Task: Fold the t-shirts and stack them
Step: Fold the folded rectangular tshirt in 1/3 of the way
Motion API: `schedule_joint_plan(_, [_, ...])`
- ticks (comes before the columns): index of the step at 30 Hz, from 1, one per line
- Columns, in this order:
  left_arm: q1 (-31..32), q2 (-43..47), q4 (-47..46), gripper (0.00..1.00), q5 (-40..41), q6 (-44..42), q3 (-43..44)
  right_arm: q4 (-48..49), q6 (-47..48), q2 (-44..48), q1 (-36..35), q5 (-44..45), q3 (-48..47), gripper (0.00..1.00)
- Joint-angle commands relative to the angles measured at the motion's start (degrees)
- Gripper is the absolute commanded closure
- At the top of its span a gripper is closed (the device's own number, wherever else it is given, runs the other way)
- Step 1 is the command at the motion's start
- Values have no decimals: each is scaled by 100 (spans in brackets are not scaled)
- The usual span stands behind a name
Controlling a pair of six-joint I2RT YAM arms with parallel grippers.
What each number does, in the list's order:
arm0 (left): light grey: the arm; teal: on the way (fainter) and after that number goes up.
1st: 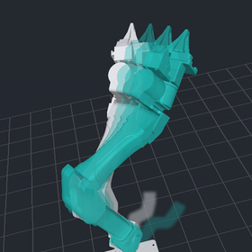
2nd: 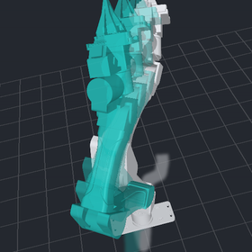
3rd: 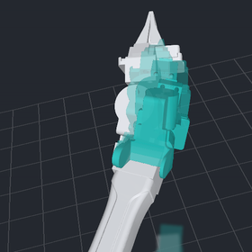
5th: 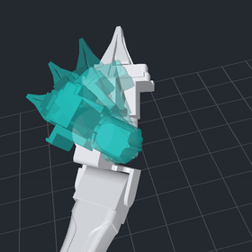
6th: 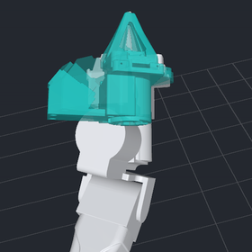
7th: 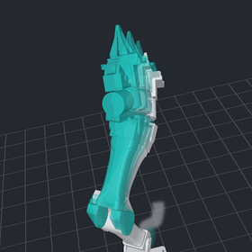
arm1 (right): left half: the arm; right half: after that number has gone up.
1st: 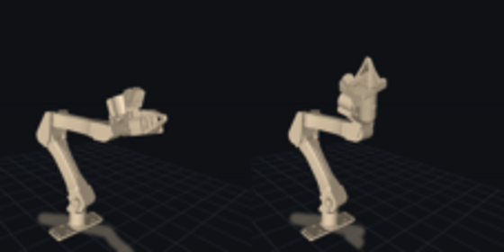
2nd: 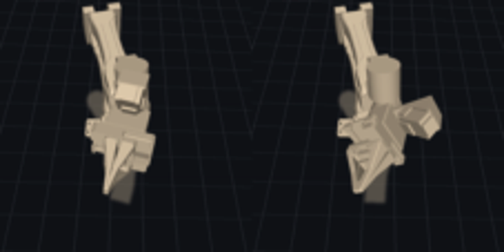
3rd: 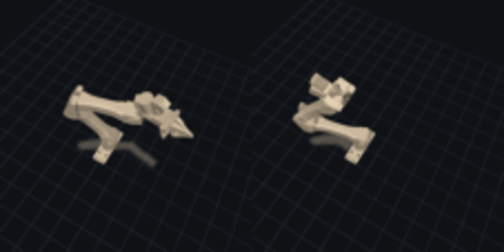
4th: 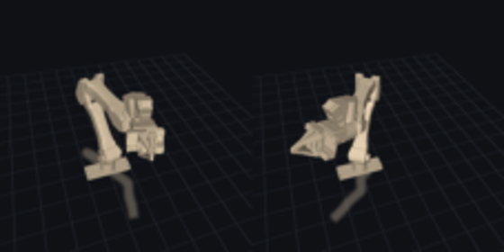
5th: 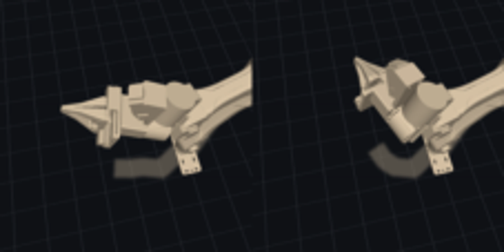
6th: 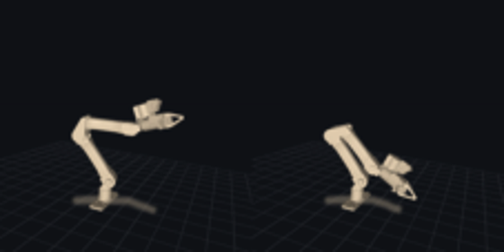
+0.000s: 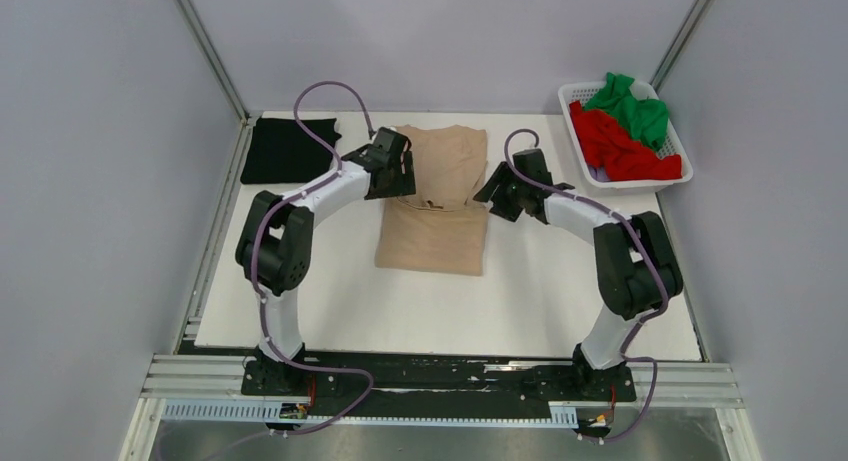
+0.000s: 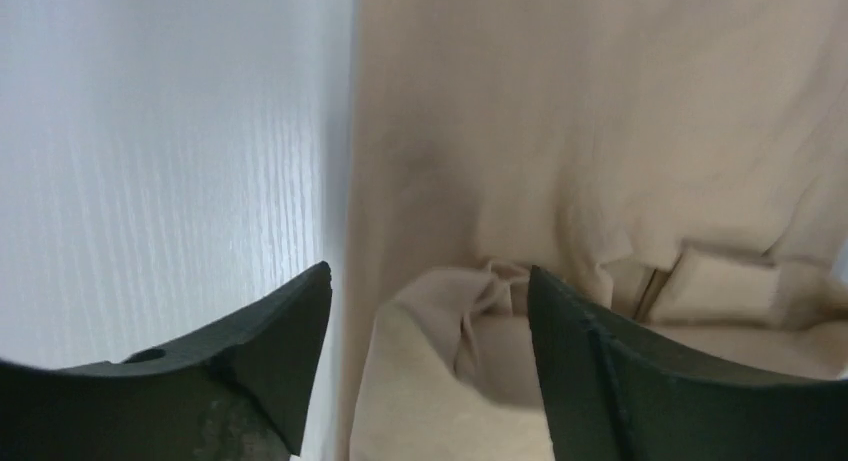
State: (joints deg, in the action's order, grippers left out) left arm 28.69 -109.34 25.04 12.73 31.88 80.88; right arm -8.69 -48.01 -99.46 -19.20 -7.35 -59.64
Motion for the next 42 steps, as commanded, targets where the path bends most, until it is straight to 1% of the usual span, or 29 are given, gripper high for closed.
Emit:
schedule_joint_plan(1, [-374, -175, 515, 5, -71, 197, 924, 368, 290, 96, 125, -322, -624, 37])
schedule_joint_plan(3, [-396, 41, 453, 1, -108, 178, 875, 363, 425, 295, 121, -390, -536, 22])
schedule_joint_plan(5, [-399, 383, 308, 0, -201, 168, 555, 359, 557, 511, 114, -516, -296, 5])
schedule_joint_plan(6, [-399, 637, 278, 0, -232, 182, 430, 367, 604, 679, 96, -570, -138, 1])
schedule_joint_plan(9, [-399, 1277, 243, 0, -217, 282, -259, 454, 754, 1087, 2, -757, 390, 0])
schedule_joint_plan(10, [-399, 1408, 223, 0, -326, 283, -403, 494, 796, 1221, -47, -859, 559, 0])
schedule_joint_plan(11, [-403, 1673, 151, 0, -452, 259, -726, 548, 843, 1374, -101, -990, 710, 0])
schedule_joint_plan(13, [-402, 2064, -70, 0, -1236, 232, -1229, 738, 1024, 1632, -249, -1383, 1008, 0])
schedule_joint_plan(14, [-389, 2179, -252, 0, -1444, 262, -1415, 806, 1094, 1717, -349, -1519, 1123, 0])
schedule_joint_plan(15, [-385, 2413, -341, 0, -1724, 295, -1779, 975, 1160, 1764, -470, -1632, 1220, 0])
schedule_joint_plan(19, [-379, 3035, -635, 0, -1839, 560, -2620, 1499, 1150, 1447, -882, -1945, 1271, 0])
schedule_joint_plan(21, [-373, 3253, -615, 0, -1697, 611, -2865, 1653, 1169, 1048, -1030, -2053, 1043, 0])
schedule_joint_plan(24, [-373, 3424, -414, 0, -1374, 793, -3109, 1792, 1188, 273, -1151, -2168, 433, 0])
schedule_joint_plan(26, [-373, 3500, -395, 0, -1301, 868, -3261, 1878, 1181, -312, -1164, -2271, -160, 0])
schedule_joint_plan(29, [-373, 3548, -468, 0, -1291, 935, -3466, 1835, 1238, -1336, -1140, -2124, -1070, 0])
schedule_joint_plan(32, [-380, 3376, -570, 0, -1132, 974, -3534, 1825, 1227, -1961, -1096, -1932, -1847, 0])
schedule_joint_plan(34, [-380, 3212, -624, 0, -1130, 981, -3513, 1801, 1239, -2272, -1088, -1783, -2243, 0])
schedule_joint_plan(37, [-379, 2986, -770, 0, -1210, 977, -3497, 1713, 1087, -2684, -1045, -1868, -2610, 0])
schedule_joint_plan(40, [-381, 2692, -868, 1, -1232, 974, -3439, 1712, 861, -2899, -1024, -1936, -2670, 0])
schedule_joint_plan(42, [-381, 2520, -893, 4, -1184, 963, -3379, 1719, 732, -2916, -1024, -1924, -2645, 0])
